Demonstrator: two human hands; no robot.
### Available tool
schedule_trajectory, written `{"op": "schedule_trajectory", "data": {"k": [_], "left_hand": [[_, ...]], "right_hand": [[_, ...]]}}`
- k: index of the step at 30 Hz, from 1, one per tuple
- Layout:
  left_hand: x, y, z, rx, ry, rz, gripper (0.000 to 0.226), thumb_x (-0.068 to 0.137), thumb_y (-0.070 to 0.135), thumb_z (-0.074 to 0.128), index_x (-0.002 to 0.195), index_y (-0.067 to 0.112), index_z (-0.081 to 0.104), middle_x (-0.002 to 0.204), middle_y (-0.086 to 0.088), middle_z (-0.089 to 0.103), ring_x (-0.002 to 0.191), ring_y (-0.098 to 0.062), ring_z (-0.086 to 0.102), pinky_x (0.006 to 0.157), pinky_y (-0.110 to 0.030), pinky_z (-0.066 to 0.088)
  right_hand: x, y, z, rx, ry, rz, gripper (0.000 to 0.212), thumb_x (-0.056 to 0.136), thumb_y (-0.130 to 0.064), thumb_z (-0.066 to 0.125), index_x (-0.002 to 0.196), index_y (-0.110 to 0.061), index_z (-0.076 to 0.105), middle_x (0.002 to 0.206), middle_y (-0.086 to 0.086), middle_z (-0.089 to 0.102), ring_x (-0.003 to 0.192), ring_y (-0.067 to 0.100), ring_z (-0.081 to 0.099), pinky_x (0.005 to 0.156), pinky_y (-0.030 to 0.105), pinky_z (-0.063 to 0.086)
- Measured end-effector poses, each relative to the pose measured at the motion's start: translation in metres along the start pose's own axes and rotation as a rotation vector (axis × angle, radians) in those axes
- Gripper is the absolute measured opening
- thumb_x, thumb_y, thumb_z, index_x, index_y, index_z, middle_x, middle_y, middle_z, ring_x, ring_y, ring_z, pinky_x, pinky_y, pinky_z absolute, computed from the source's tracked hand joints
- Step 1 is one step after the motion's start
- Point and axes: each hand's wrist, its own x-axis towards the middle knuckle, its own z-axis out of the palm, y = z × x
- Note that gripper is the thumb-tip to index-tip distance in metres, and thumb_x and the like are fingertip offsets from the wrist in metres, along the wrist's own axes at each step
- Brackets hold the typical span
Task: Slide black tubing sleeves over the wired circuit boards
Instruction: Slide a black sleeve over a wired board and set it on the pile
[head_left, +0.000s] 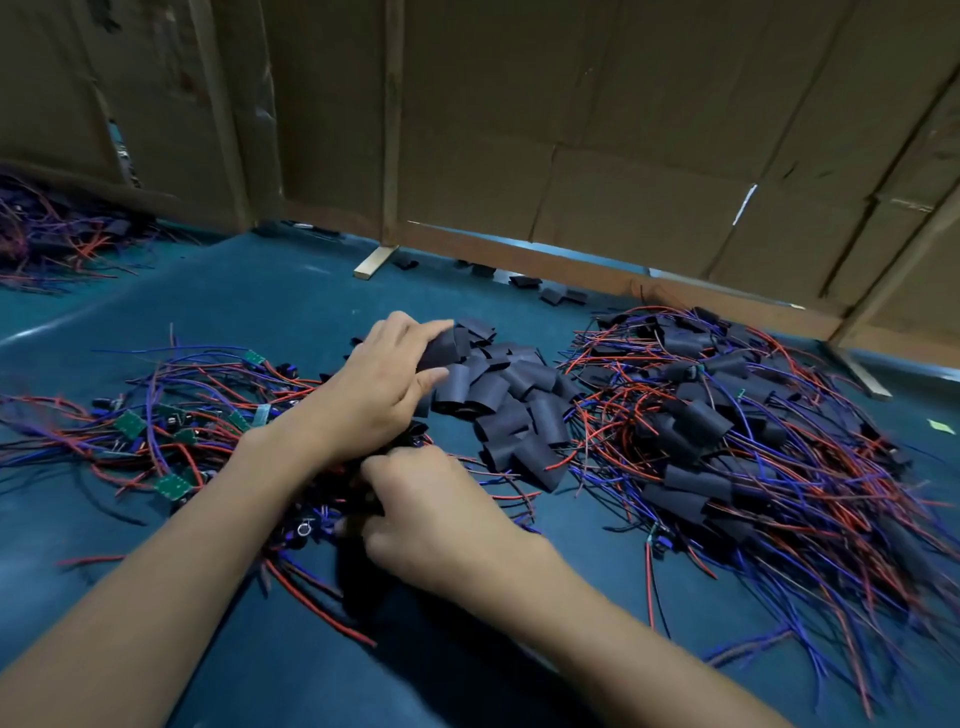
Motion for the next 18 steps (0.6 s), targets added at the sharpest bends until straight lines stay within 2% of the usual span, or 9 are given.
{"op": "schedule_trajectory", "data": {"k": [2, 5, 9, 12, 13, 15, 17, 18], "left_hand": [[0.001, 0.000, -0.003, 0.011, 0.041, 0.019, 0.046, 0.100, 0.018, 0.056, 0.144, 0.016, 0.042, 0.122, -0.006, 0.047, 0.115, -0.028, 0.046, 0.099, -0.048, 0.037], [0.001, -0.001, -0.006, -0.002, 0.092, 0.015, 0.044, 0.098, 0.019, 0.060, 0.139, 0.021, 0.045, 0.131, -0.001, 0.054, 0.120, -0.022, 0.051, 0.096, -0.044, 0.036], [-0.003, 0.002, -0.006, 0.039, 0.103, -0.006, 0.042, 0.099, 0.027, 0.059, 0.139, 0.022, 0.045, 0.132, 0.004, 0.060, 0.114, -0.019, 0.054, 0.095, -0.041, 0.035], [-0.004, 0.005, -0.009, 0.023, 0.133, -0.003, 0.042, 0.098, 0.026, 0.063, 0.136, 0.019, 0.049, 0.125, 0.001, 0.065, 0.107, -0.022, 0.058, 0.094, -0.043, 0.041], [-0.004, 0.005, -0.010, 0.009, 0.142, 0.007, 0.041, 0.096, 0.024, 0.065, 0.135, 0.017, 0.052, 0.120, 0.000, 0.068, 0.102, -0.025, 0.061, 0.092, -0.042, 0.044], [-0.004, 0.010, -0.012, 0.008, 0.171, 0.038, 0.037, 0.094, 0.019, 0.067, 0.130, 0.014, 0.059, 0.110, -0.002, 0.072, 0.091, -0.027, 0.062, 0.085, -0.032, 0.041], [-0.006, 0.017, -0.013, 0.035, 0.185, 0.069, 0.036, 0.091, 0.022, 0.066, 0.125, 0.011, 0.063, 0.100, -0.005, 0.074, 0.083, -0.027, 0.059, 0.077, -0.022, 0.031], [-0.007, 0.020, -0.012, 0.042, 0.178, 0.082, 0.037, 0.089, 0.022, 0.065, 0.125, 0.010, 0.064, 0.098, -0.004, 0.073, 0.081, -0.029, 0.059, 0.075, -0.020, 0.029]], "right_hand": [[0.004, 0.010, -0.014, 0.066, -0.036, 0.068, 0.027, 0.083, -0.036, 0.077, 0.094, -0.013, 0.072, 0.093, 0.015, 0.071, 0.091, 0.038, 0.063, 0.069, 0.033, 0.046], [0.004, 0.027, -0.044, 0.091, -0.145, 0.085, 0.015, 0.080, -0.031, 0.080, 0.091, -0.021, 0.079, 0.073, -0.006, 0.069, 0.079, 0.018, 0.064, 0.064, 0.026, 0.048], [-0.001, 0.036, -0.067, 0.093, -0.265, 0.132, 0.011, 0.077, -0.030, 0.075, 0.083, -0.021, 0.078, 0.075, -0.002, 0.074, 0.073, 0.012, 0.067, 0.068, 0.032, 0.058], [-0.008, 0.053, -0.094, 0.158, -0.186, 0.228, 0.020, 0.072, -0.038, 0.067, 0.078, -0.019, 0.071, 0.070, -0.002, 0.074, 0.063, 0.009, 0.068, 0.059, 0.030, 0.057], [-0.011, 0.060, -0.104, 0.240, -0.140, 0.250, 0.022, 0.069, -0.037, 0.064, 0.079, -0.017, 0.068, 0.070, -0.001, 0.075, 0.065, 0.013, 0.071, 0.062, 0.034, 0.060], [-0.017, 0.073, -0.120, 0.506, -0.019, 0.283, 0.016, 0.071, -0.027, 0.060, 0.082, -0.015, 0.064, 0.071, 0.005, 0.075, 0.068, 0.023, 0.075, 0.067, 0.041, 0.062], [-0.022, 0.082, -0.132, 0.706, 0.096, 0.307, 0.009, 0.080, -0.016, 0.057, 0.083, -0.010, 0.064, 0.067, 0.008, 0.071, 0.059, 0.023, 0.070, 0.052, 0.035, 0.058], [-0.024, 0.085, -0.136, 0.742, 0.142, 0.328, 0.012, 0.082, -0.015, 0.055, 0.083, -0.011, 0.066, 0.065, 0.007, 0.068, 0.053, 0.020, 0.064, 0.043, 0.029, 0.050]]}}
